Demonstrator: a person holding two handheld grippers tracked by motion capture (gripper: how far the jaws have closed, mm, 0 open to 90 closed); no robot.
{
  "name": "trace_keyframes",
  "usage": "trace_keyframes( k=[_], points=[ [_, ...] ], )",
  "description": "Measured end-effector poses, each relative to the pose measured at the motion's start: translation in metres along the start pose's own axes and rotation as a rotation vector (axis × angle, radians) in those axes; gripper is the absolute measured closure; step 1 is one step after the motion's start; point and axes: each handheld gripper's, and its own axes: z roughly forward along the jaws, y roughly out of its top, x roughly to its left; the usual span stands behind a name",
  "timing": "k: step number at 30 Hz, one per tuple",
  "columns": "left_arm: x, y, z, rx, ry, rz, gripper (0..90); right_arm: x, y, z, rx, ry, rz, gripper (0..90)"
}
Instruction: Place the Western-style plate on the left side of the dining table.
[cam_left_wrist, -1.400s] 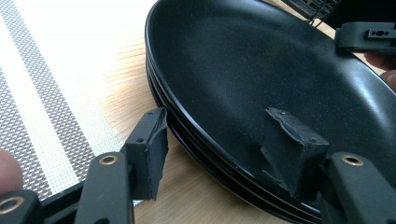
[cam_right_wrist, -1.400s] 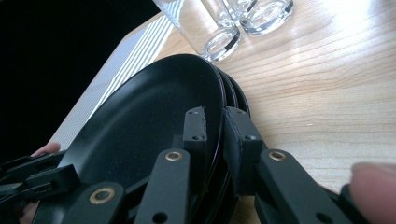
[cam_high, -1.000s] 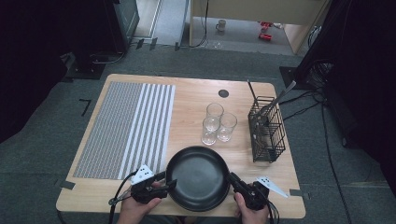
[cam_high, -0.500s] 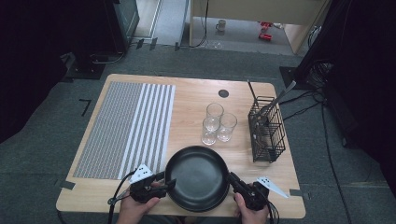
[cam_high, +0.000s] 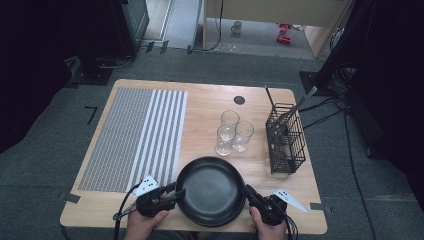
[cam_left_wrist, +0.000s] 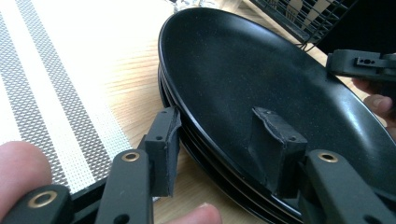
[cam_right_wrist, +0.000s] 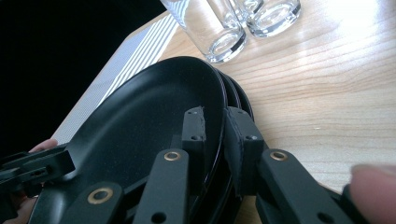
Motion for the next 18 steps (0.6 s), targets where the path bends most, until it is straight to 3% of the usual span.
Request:
trace_keyframes(
  k=[10,18],
  points=[
    [-0.002,-0.0008,0.0001,-0.002,0.015,0.017,53.5,0.0019,-0.0014,0.0003,-0.002,-0.005,-0.013,78.5],
    [-0.0003,-0.0005,-0.0012,-0.003,-0.001,0.004,53.5,0.0078,-0.0059,0.0055,0.014,0.007,-0.033,77.7]
  ],
)
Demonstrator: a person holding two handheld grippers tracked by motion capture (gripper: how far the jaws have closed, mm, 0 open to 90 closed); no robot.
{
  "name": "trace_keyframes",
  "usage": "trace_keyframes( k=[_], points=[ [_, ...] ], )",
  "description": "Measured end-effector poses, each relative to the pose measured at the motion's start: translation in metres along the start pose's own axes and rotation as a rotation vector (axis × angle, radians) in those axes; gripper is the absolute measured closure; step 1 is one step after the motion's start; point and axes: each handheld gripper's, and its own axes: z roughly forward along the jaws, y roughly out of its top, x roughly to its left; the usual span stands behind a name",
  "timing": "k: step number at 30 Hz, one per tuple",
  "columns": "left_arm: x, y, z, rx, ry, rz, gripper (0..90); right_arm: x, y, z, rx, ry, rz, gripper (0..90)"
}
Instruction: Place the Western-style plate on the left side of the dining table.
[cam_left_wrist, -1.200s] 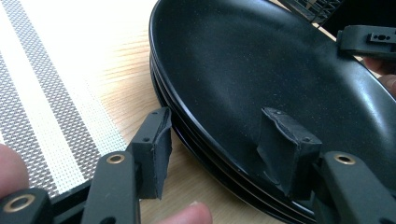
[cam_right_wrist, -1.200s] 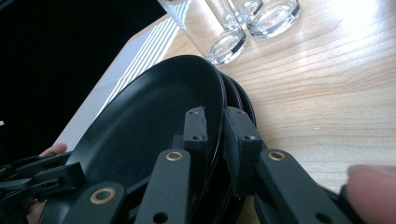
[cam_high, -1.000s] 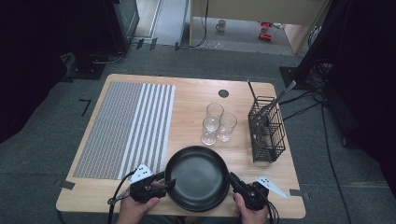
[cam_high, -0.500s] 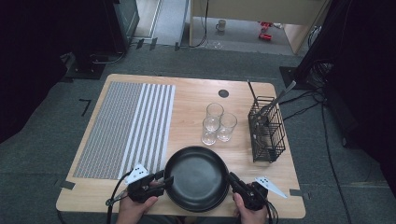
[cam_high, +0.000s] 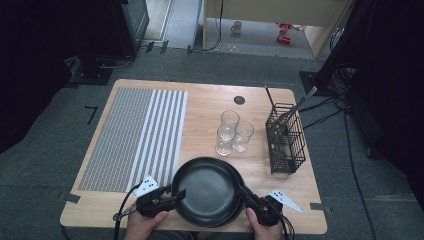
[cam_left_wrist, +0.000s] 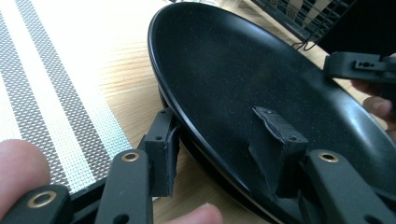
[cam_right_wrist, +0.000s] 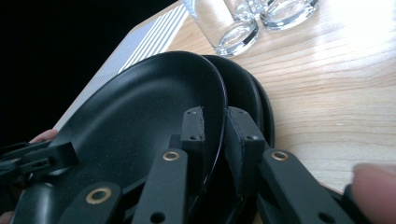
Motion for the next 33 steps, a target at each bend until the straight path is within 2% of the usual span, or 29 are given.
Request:
trace_keyframes(
  k=[12,14,16,23,28,33],
  points=[
    [0.0007,-0.0005,-0.0004,-0.005,-0.002,-0.003,49.6,0.0011,-0.0019,0.0021,0.002,0.003,0.004,76.0],
    [0.0026,-0.0007,-0.0032,-0.035,-0.002,-0.022,49.6,0.0006,-0.0027,0.003,0.004,0.005,0.006,75.9],
    [0.0039,-0.0007,-0.0043,-0.043,-0.011,-0.035,49.8,0.0004,-0.0027,0.0032,0.003,0.007,0.005,75.9],
    [0.0051,-0.0005,-0.0053,-0.041,-0.021,-0.039,50.2,0.0021,-0.0034,0.0036,0.014,-0.007,-0.01,75.8],
    [0.0047,-0.0006,-0.0056,-0.043,-0.011,-0.036,52.6,0.0074,-0.0059,0.0055,0.014,-0.047,-0.04,75.0],
    [0.0053,-0.0007,-0.0065,-0.043,-0.015,-0.037,53.1,0.0067,-0.006,0.0057,0.014,-0.042,-0.016,75.4]
  ],
)
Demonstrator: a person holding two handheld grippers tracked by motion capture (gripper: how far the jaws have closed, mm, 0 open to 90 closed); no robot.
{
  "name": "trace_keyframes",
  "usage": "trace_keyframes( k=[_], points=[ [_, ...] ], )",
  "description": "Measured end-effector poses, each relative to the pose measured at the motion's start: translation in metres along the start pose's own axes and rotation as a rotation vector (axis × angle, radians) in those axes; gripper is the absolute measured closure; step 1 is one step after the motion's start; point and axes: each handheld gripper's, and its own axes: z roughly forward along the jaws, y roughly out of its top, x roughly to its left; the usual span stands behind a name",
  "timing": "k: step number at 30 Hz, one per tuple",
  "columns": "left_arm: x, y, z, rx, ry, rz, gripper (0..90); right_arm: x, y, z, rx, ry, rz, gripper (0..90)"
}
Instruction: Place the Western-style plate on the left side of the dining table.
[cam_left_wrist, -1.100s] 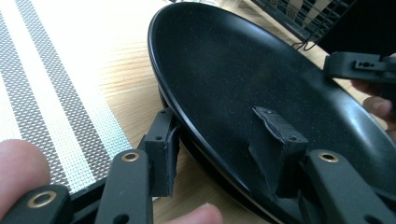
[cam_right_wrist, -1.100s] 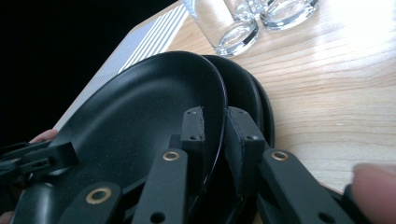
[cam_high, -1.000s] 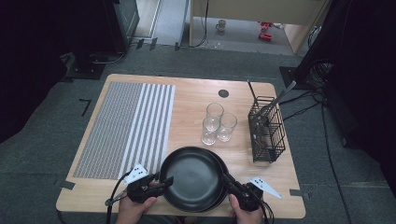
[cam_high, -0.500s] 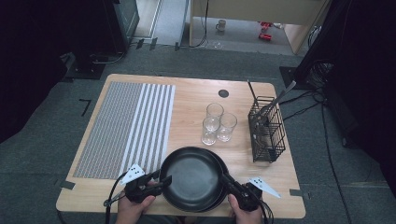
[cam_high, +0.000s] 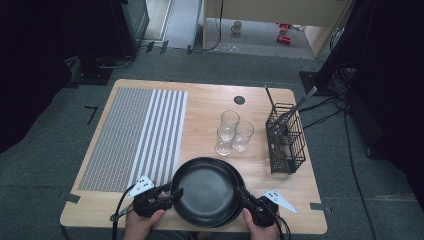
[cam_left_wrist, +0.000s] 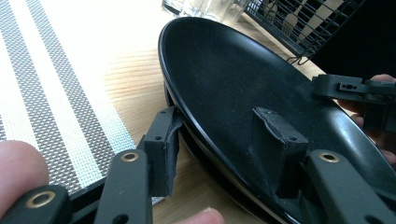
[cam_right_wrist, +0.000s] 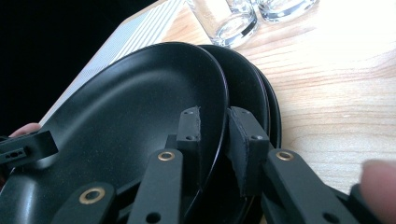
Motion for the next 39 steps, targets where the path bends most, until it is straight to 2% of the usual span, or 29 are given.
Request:
trace_keyframes(
  k=[2,8,16,21,35,39],
  points=[
    [0.0,0.0,-0.001,-0.003,0.001,0.001,53.3,0.0,0.0,0.0,0.0,0.001,0.01,75.5],
    [0.005,0.001,-0.004,-0.023,-0.019,-0.031,53.4,0.003,-0.002,0.002,-0.004,-0.004,-0.008,75.3],
    [0.005,0.001,-0.005,-0.032,-0.011,-0.036,53.3,0.01,-0.004,0.002,0.0,-0.03,-0.04,74.9],
    [0.007,0.001,-0.005,-0.034,-0.027,-0.054,53.0,0.011,-0.004,0.002,0.0,-0.038,-0.041,74.7],
    [0.009,0.001,-0.008,-0.053,-0.046,-0.065,52.8,0.016,-0.005,0.003,-0.005,-0.058,-0.064,74.5],
    [0.01,0.002,-0.008,-0.054,-0.054,-0.074,52.7,0.015,-0.004,0.003,-0.004,-0.052,-0.053,74.4]
  ],
)
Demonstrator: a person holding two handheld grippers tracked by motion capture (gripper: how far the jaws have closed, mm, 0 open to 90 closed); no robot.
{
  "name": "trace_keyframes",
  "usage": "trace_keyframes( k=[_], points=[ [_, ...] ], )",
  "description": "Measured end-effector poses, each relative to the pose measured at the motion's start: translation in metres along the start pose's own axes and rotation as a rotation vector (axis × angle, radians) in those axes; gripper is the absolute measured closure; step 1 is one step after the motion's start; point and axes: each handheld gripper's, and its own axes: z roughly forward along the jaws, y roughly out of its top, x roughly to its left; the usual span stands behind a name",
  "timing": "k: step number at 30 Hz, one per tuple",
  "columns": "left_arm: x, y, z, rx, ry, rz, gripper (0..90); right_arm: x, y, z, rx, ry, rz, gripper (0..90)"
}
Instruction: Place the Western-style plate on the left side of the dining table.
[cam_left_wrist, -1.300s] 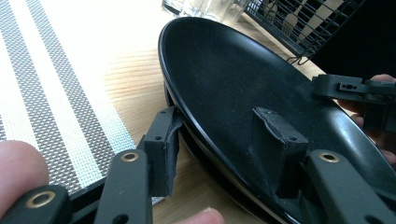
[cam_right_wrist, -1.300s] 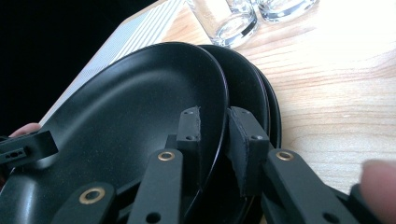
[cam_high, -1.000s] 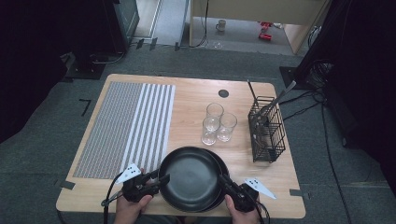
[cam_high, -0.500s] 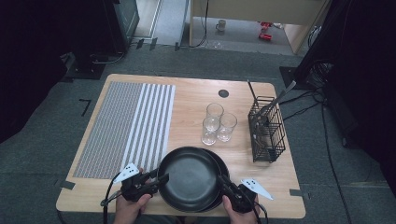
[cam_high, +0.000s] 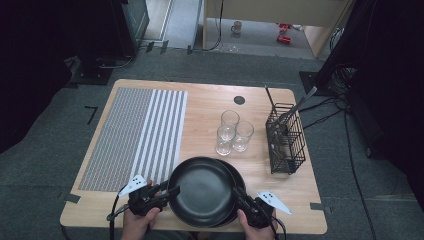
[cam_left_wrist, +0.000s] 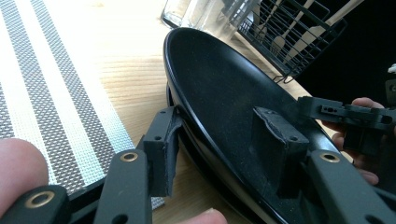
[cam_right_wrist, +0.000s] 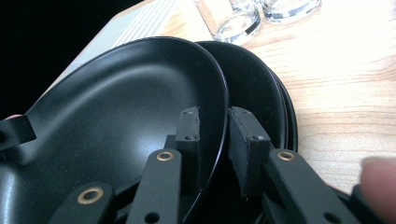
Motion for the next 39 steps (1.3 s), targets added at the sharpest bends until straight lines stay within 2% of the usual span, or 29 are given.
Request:
trace_keyframes(
  k=[13,20,25,30,39],
  points=[
    [-0.001,-0.001,0.002,0.002,0.016,0.0,52.3,0.0,0.001,0.001,0.003,0.004,-0.008,73.2],
    [-0.004,-0.001,0.005,0.024,0.033,0.019,52.8,-0.001,0.005,0.002,0.026,0.01,0.004,73.2],
    [-0.005,-0.002,0.005,0.028,0.059,0.031,58.8,-0.001,0.007,0.005,0.046,0.001,0.009,73.3],
    [-0.005,-0.002,0.004,0.02,0.059,0.028,61.1,0.002,0.007,0.006,0.049,-0.016,0.011,74.3],
    [-0.001,0.0,0.0,0.003,0.029,-0.006,63.5,0.013,0.007,0.011,0.061,-0.057,-0.022,74.9]
  ],
)
